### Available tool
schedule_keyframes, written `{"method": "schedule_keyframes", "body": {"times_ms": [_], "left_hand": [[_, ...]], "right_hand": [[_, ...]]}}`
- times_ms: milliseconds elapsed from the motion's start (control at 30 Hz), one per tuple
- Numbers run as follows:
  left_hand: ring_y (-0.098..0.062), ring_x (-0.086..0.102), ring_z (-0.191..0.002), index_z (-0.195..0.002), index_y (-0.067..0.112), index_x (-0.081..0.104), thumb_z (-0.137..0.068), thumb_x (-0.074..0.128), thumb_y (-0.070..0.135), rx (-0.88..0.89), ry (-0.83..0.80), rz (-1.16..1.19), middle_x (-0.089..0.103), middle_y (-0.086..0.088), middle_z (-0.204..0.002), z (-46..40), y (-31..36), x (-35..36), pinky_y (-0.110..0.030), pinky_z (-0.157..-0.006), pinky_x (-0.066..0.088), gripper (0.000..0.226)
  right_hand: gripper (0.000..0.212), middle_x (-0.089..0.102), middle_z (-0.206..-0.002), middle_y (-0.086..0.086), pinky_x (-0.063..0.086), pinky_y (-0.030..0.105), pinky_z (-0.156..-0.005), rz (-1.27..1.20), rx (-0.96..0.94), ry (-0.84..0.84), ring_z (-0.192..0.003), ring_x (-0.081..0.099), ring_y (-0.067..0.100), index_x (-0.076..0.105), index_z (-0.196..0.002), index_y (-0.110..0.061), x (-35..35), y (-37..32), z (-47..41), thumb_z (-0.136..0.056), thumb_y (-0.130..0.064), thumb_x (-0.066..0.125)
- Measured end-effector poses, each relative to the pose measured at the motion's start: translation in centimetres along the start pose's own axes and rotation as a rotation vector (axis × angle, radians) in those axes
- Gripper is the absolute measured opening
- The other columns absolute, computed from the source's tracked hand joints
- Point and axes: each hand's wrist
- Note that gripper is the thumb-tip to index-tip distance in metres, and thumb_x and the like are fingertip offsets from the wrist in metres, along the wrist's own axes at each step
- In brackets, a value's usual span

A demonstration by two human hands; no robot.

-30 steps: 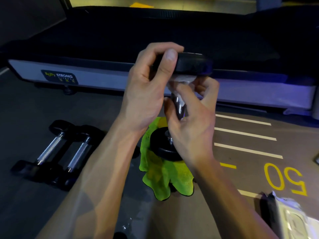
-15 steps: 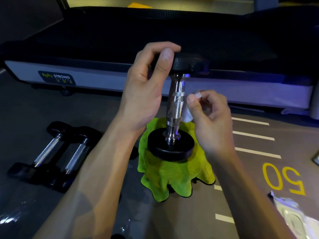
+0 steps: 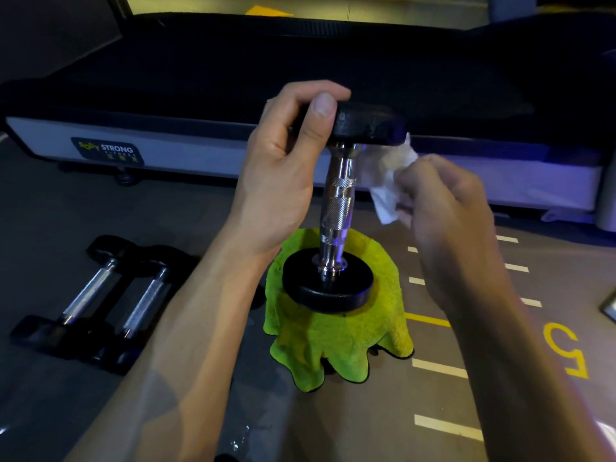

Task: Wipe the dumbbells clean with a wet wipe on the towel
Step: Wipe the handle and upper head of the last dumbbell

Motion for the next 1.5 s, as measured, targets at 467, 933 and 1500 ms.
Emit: {"method": "schedule_keyframes", "body": {"times_ms": [467, 933, 1500], "left_hand": [[-0.024, 0.059, -0.117, -0.114, 0.031, 0.067, -0.111, 0.048, 0.029, 0.008, 0.008, 0.002, 0.067, -0.005, -0.117, -0.2, 0.0, 0.2, -0.032, -0.103, 0.046, 0.019], [-0.009, 0.057, -0.109, -0.117, 0.027, 0.067, -0.111, 0.049, 0.03, -0.018, 0.018, 0.004, 0.064, -0.012, -0.121, -0.2, 0.2, 0.0, -0.024, -0.096, 0.044, 0.019], [-0.026, 0.06, -0.112, -0.112, 0.028, 0.068, -0.11, 0.046, 0.028, -0.076, -0.039, 0.206, 0.066, -0.011, -0.119, 0.8, -0.2, -3.5, -0.049, -0.102, 0.049, 0.022]], "right_hand": [[0.043, 0.069, -0.071, 0.001, 0.041, 0.041, -0.062, -0.287, -0.051, 0.088, -0.065, 0.05, 0.024, 0.059, -0.104, -0.019, 2.0, 0.2, 2.1, -0.084, 0.016, 0.043], [0.029, 0.072, -0.091, 0.007, 0.058, 0.036, -0.079, -0.328, -0.13, 0.255, -0.079, 0.068, 0.014, 0.057, -0.1, -0.011, 4.7, 0.7, 0.0, -0.083, -0.003, 0.08], [0.058, 0.067, -0.101, 0.017, 0.053, 0.035, -0.092, -0.845, 0.32, -0.601, -0.097, 0.065, 0.031, 0.073, -0.096, -0.003, 5.7, 2.2, -4.0, -0.051, -0.032, 0.096]]}}
Point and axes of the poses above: each hand's wrist, its own z-axis away from the middle knuckle, its own x-axis out of the palm, y = z × x
